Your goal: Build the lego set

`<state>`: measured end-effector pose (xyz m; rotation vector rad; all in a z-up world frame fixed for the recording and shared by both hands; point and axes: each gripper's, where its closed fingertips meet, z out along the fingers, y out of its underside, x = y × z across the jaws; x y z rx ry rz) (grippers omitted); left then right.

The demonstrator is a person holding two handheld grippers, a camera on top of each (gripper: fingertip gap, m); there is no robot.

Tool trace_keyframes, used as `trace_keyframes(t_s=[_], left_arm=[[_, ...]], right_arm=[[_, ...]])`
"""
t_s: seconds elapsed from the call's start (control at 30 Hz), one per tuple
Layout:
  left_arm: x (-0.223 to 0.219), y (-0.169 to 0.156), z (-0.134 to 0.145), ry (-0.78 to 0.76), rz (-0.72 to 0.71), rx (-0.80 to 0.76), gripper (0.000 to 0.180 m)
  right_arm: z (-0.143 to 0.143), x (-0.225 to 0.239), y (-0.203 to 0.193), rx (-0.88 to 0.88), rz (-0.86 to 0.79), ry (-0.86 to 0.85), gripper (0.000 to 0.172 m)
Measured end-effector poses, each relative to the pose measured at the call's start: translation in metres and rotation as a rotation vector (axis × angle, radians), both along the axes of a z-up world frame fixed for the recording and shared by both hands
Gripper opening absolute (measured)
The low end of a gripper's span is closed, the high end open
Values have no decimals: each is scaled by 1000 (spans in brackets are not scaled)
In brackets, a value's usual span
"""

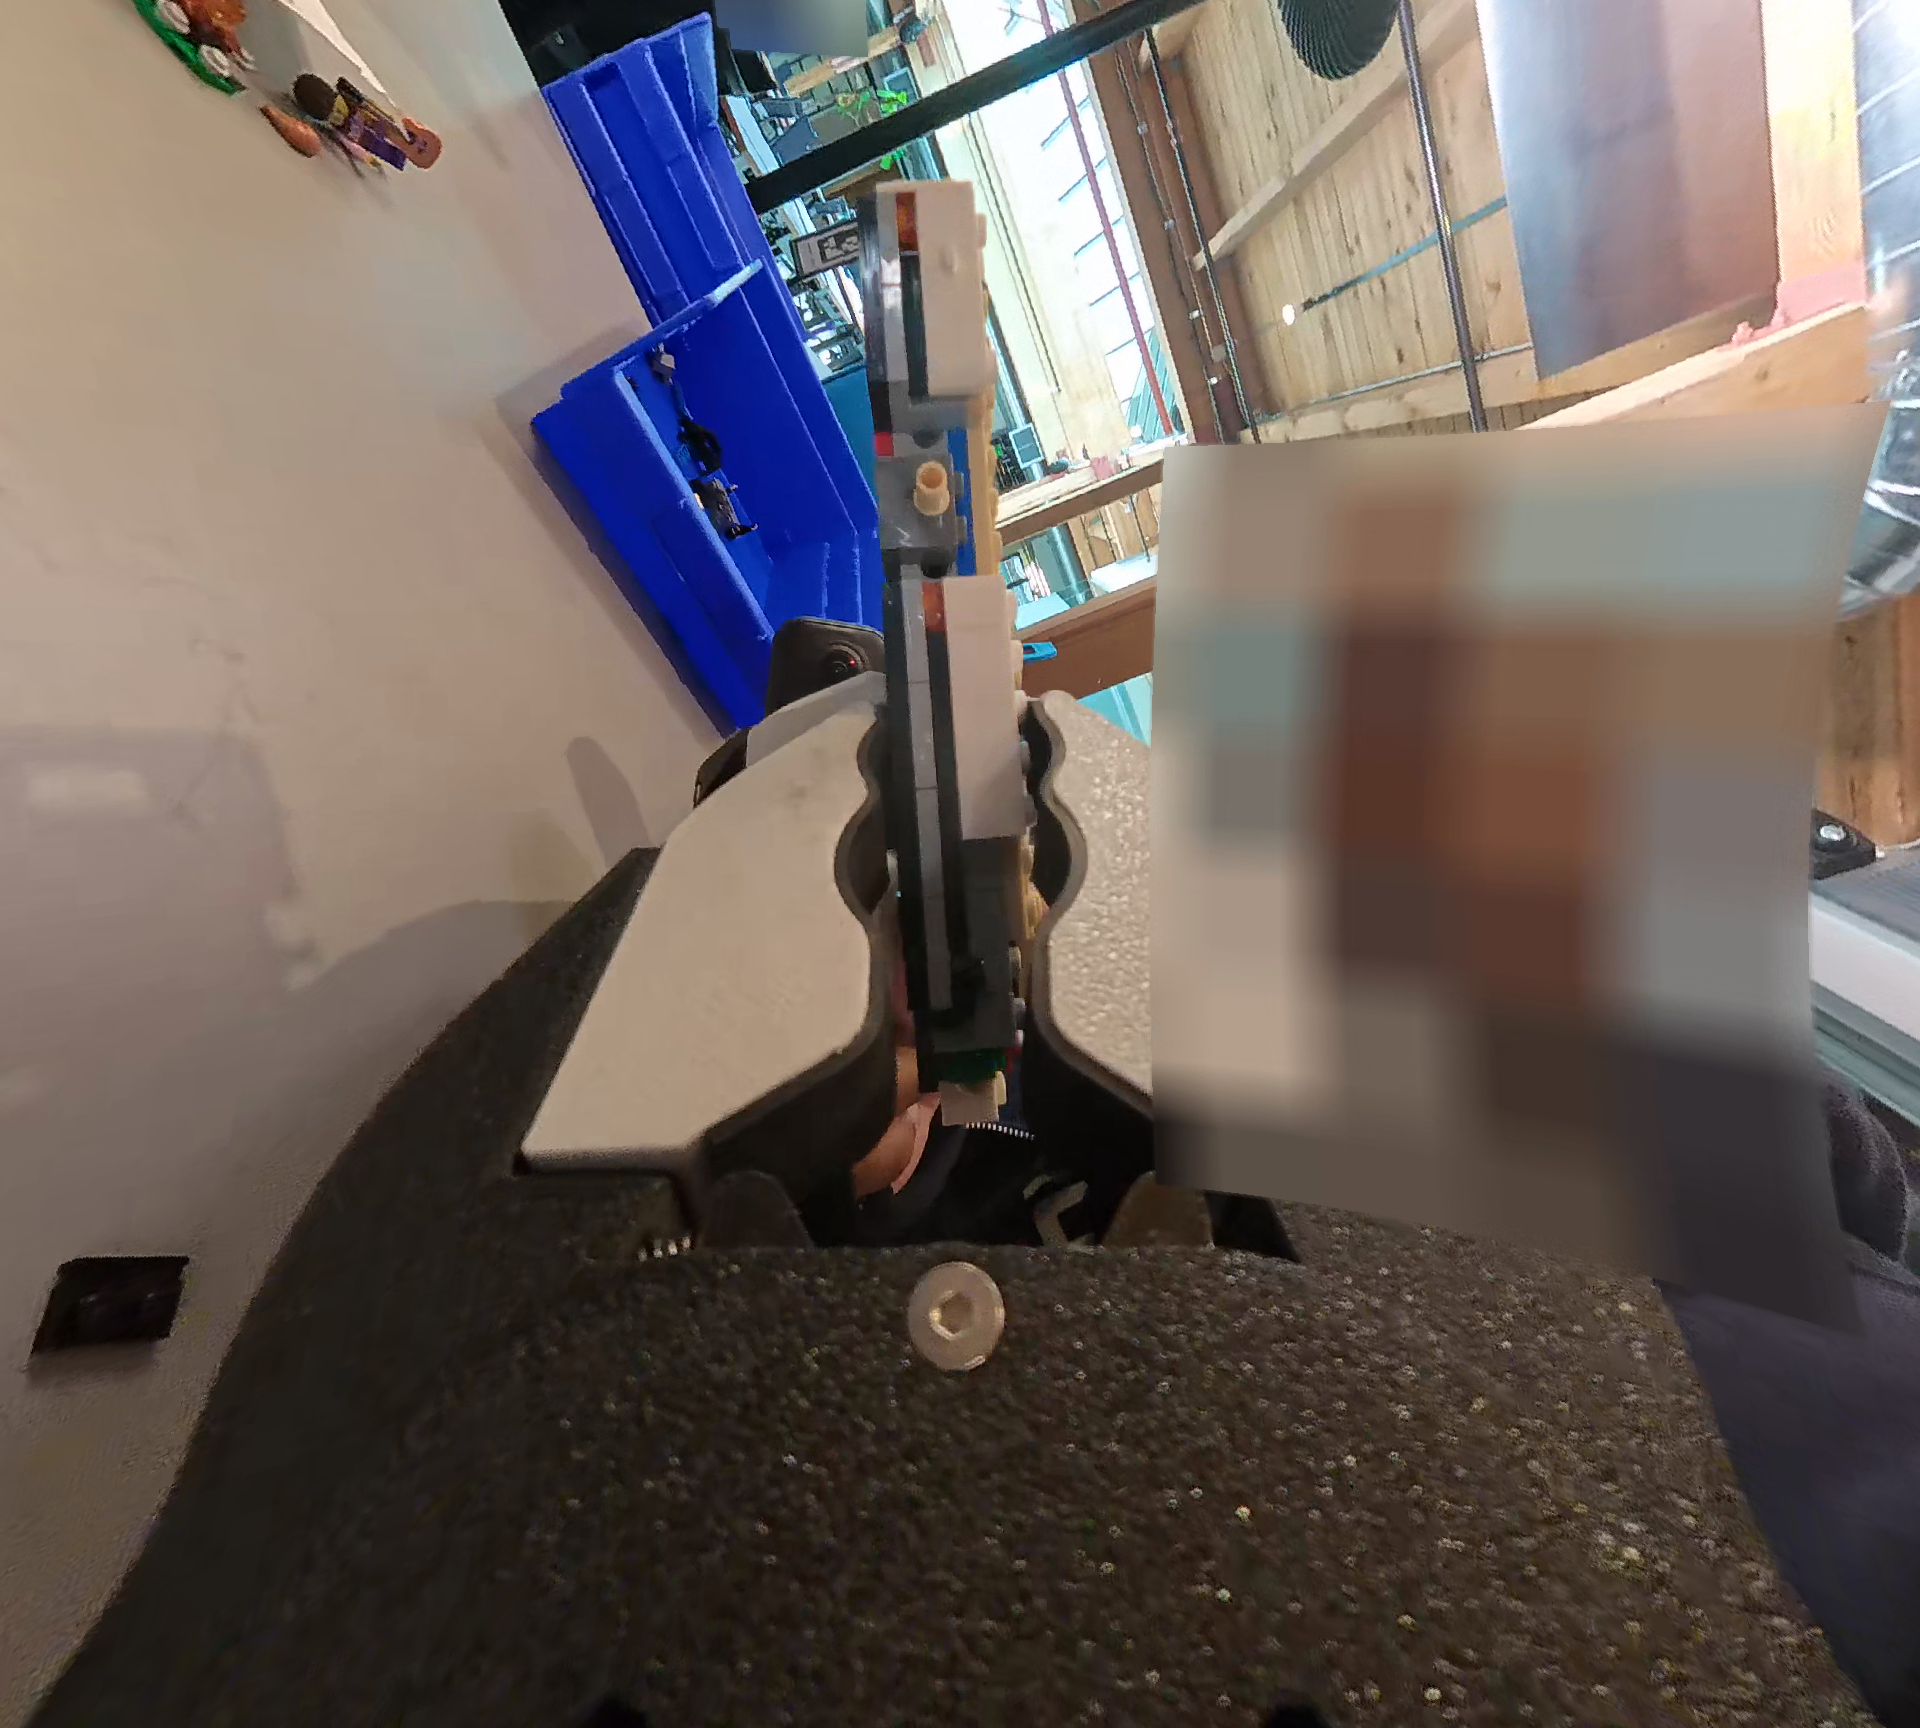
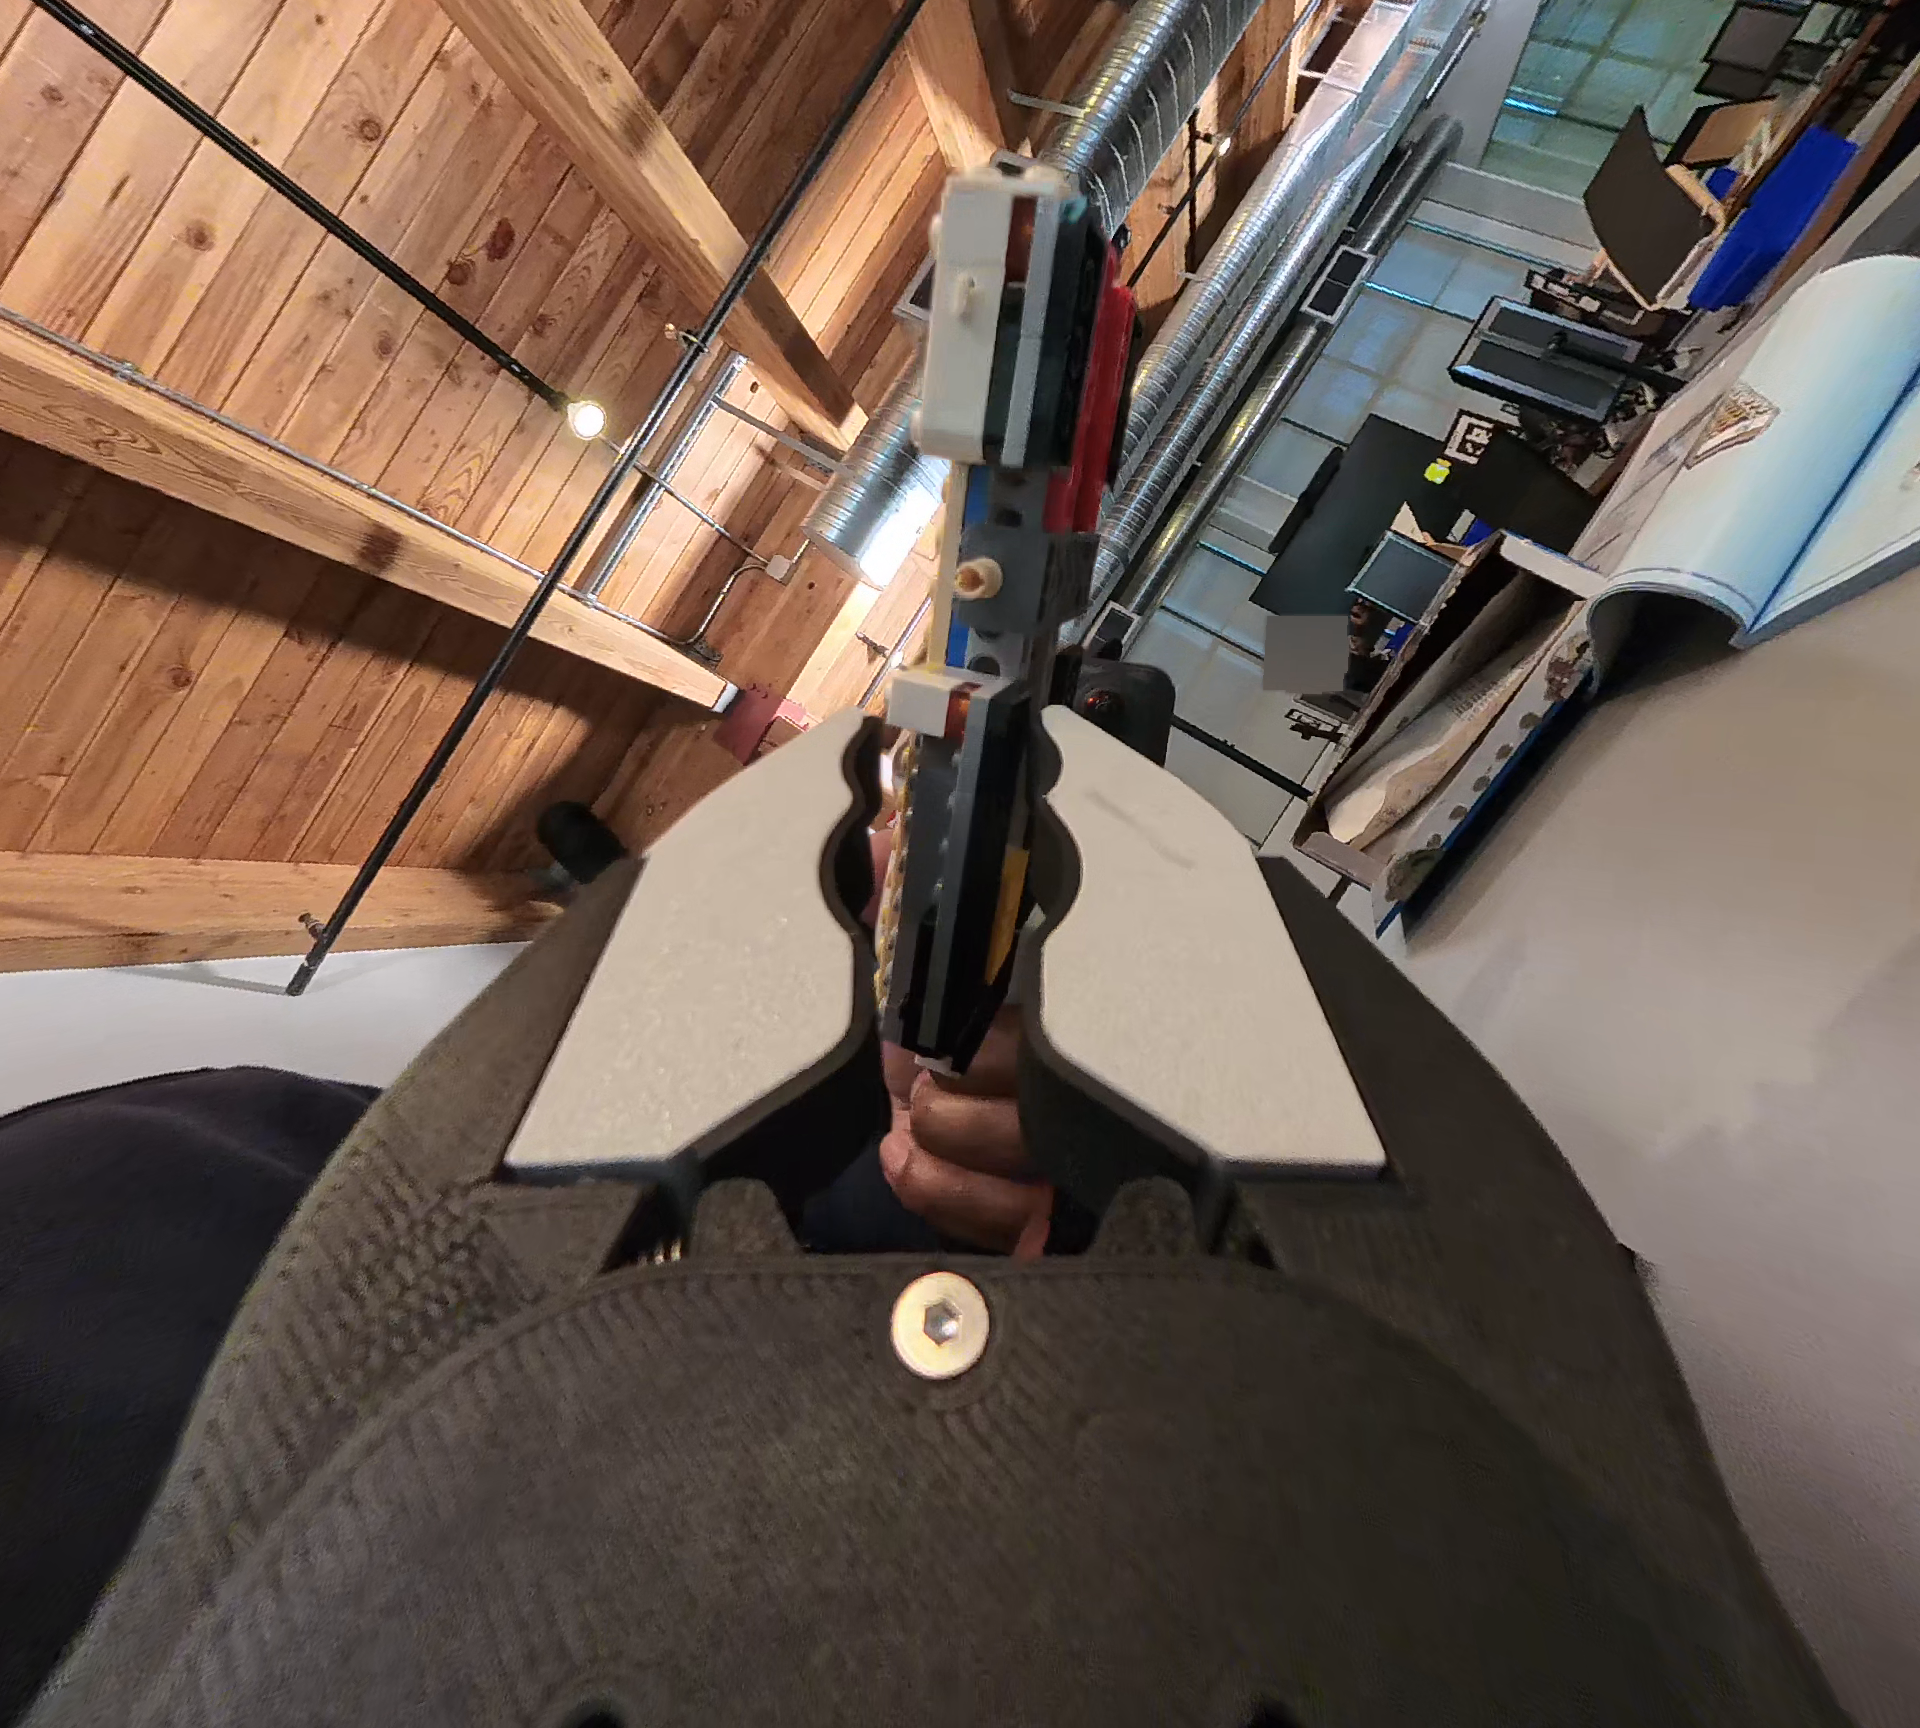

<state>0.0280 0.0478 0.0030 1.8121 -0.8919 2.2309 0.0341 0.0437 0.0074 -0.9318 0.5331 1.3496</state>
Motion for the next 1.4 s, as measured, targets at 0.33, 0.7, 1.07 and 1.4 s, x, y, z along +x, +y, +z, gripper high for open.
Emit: trace_keyframes(t_s=[0.33,0.7,1.07,1.4], left_arm=[[-4,16,7,-14,141,-150,23],[-17,7,39,-183,-11,-307,23],[-14,-5,59,-306,-146,-365,23],[-3,-17,62,-279,-233,-331,23]], right_arm=[[-3,1,2,-27,58,-28,27],[33,-33,-19,219,162,-55,29],[42,-32,-24,271,135,-90,31],[53,-25,-34,360,121,-45,33]])
